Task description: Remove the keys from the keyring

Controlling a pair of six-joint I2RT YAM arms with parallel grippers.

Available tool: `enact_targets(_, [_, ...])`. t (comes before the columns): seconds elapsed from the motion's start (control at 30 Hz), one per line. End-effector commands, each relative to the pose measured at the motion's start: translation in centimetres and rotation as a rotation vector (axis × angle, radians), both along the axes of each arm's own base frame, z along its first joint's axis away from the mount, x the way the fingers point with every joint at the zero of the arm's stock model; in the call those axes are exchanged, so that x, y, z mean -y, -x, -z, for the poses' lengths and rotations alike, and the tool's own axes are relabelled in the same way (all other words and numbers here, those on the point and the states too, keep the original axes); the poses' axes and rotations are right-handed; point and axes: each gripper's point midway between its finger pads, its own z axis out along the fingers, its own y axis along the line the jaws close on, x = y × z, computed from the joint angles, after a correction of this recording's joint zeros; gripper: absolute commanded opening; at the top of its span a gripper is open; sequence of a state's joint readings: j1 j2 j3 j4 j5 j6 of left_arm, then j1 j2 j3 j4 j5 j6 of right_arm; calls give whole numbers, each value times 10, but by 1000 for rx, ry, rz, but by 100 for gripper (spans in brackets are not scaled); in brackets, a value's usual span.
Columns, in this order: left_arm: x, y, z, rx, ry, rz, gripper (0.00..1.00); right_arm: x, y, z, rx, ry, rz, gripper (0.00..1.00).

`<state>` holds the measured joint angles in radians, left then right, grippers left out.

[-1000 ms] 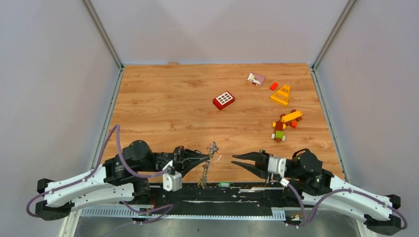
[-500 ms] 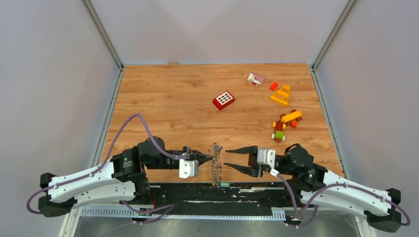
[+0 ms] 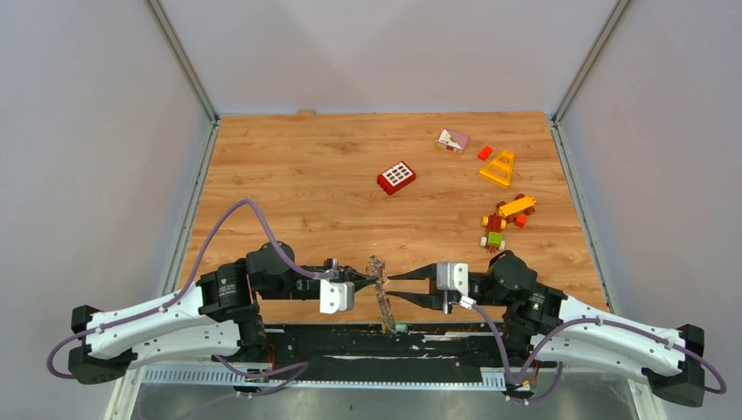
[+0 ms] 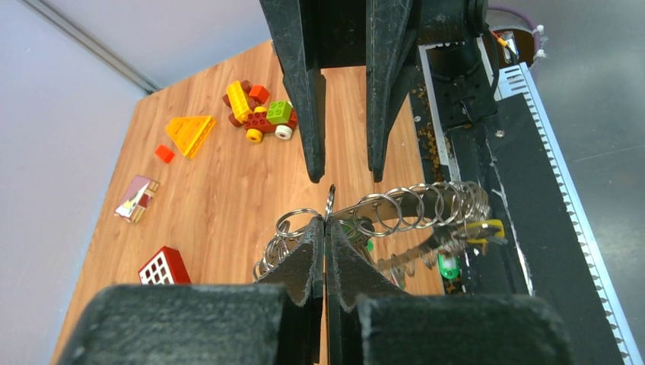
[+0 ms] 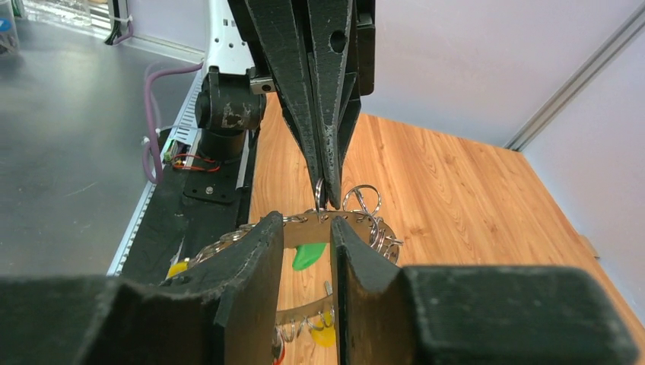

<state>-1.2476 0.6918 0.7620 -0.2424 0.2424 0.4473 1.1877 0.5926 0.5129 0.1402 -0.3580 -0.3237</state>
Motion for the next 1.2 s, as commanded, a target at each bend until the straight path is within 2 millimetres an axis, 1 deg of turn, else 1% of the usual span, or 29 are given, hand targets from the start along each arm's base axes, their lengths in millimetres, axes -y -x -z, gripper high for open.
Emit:
enact_targets(0.0, [4,3,-40,22,109,17,0,-3,6,-31,42,-71,-37,30])
enact_targets(0.17, [5,5,-35,24,78,39,0,-7,4,-27,39,-56,-37,30])
enact_targets(0.4, [5,6,-34,27,64,47,0,-13,1,-20,30,-21,-35,23])
enact_targets(0.67, [5,7,-32,29,51,54,0,-17,-1,-8,27,38,-37,19])
enact_targets(0.97, [3,8,-29,35,19,62,0,-14,-4,-6,35,61,-18,4])
enact_targets(1.03, [2,8,-29,39,12,61,0,-13,-5,-5,35,63,-11,6])
enact_targets(1.07, [1,8,-29,40,11,61,0,-12,-5,-5,35,62,-7,11])
enact_targets(1.17, [0,9,-29,41,7,63,0,-11,-5,-5,36,60,-4,14])
